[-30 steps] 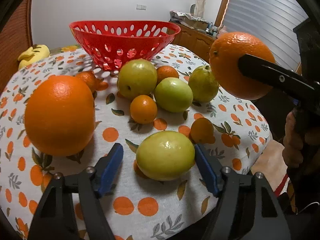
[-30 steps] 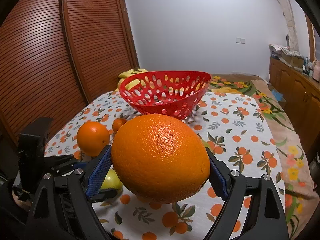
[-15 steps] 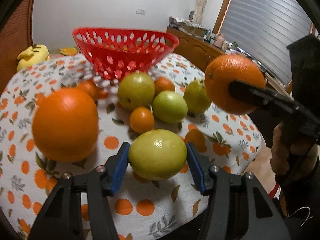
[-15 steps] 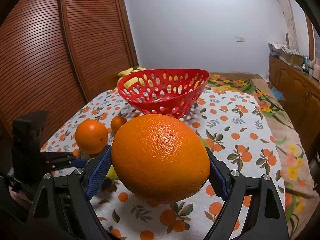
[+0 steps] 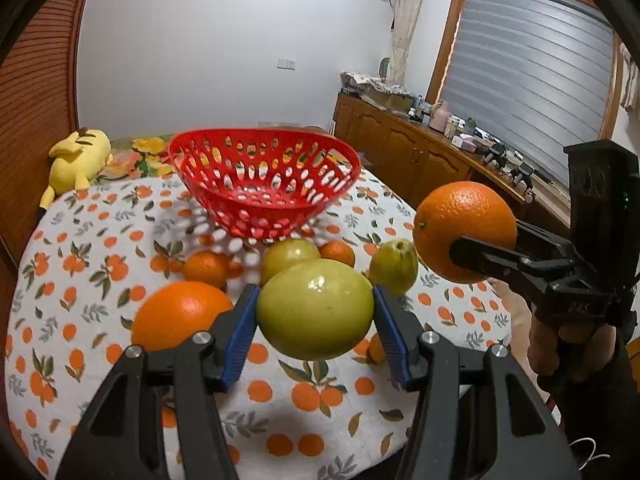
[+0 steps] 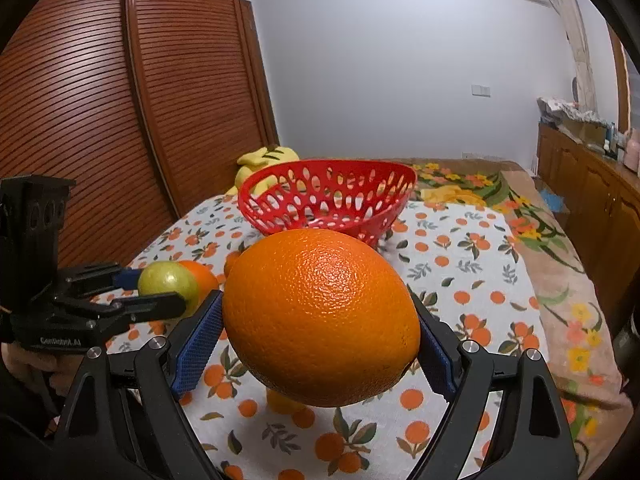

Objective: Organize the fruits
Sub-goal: 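Lift the large orange with the right tool while the left tool grasps a yellow-green lemon, then carry the orange and lemon into the red basket with both tools, then open both tools to drop the orange and lemon into the basket, then move the right tool to the green pomelo while the left tool approaches a large orange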

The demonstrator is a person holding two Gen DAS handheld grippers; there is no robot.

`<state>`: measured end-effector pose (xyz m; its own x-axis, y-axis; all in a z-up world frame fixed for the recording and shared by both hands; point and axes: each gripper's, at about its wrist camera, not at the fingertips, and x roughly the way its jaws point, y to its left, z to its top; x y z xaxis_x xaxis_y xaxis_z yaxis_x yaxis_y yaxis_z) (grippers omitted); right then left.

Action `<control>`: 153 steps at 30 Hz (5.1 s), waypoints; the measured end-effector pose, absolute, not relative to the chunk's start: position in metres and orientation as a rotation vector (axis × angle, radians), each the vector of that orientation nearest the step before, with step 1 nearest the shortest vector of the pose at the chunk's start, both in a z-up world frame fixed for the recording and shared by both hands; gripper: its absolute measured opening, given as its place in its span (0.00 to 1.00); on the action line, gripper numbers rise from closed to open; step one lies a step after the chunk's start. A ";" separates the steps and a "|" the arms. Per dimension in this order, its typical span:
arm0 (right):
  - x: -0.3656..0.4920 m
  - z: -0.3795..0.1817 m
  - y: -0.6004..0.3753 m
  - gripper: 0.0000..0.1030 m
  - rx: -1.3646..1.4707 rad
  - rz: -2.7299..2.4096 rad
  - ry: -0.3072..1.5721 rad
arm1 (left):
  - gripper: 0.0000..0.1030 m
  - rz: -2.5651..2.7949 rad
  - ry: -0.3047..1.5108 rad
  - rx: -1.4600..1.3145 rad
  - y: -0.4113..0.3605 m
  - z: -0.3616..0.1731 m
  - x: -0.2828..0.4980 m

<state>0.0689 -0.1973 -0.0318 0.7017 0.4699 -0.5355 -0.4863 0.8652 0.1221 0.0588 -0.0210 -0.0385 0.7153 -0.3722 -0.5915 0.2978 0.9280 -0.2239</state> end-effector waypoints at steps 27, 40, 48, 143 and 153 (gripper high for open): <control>0.110 -0.006 -0.176 0.87 -0.072 0.575 0.566 | 0.54 -0.313 0.599 -0.119 0.004 -0.006 0.101; 0.179 -0.007 -0.146 0.87 -0.152 0.604 0.627 | 0.54 -0.289 0.622 -0.119 0.021 -0.004 0.156; 0.217 -0.023 -0.126 0.87 -0.208 0.627 0.704 | 0.54 -0.288 0.657 -0.119 0.025 -0.012 0.191; 0.123 -0.061 -0.199 0.88 -0.085 0.440 0.697 | 0.69 -0.262 0.681 -0.064 0.016 -0.036 0.115; 0.113 -0.069 -0.201 0.88 -0.076 0.437 0.689 | 0.69 -0.230 0.712 -0.066 0.023 -0.055 0.095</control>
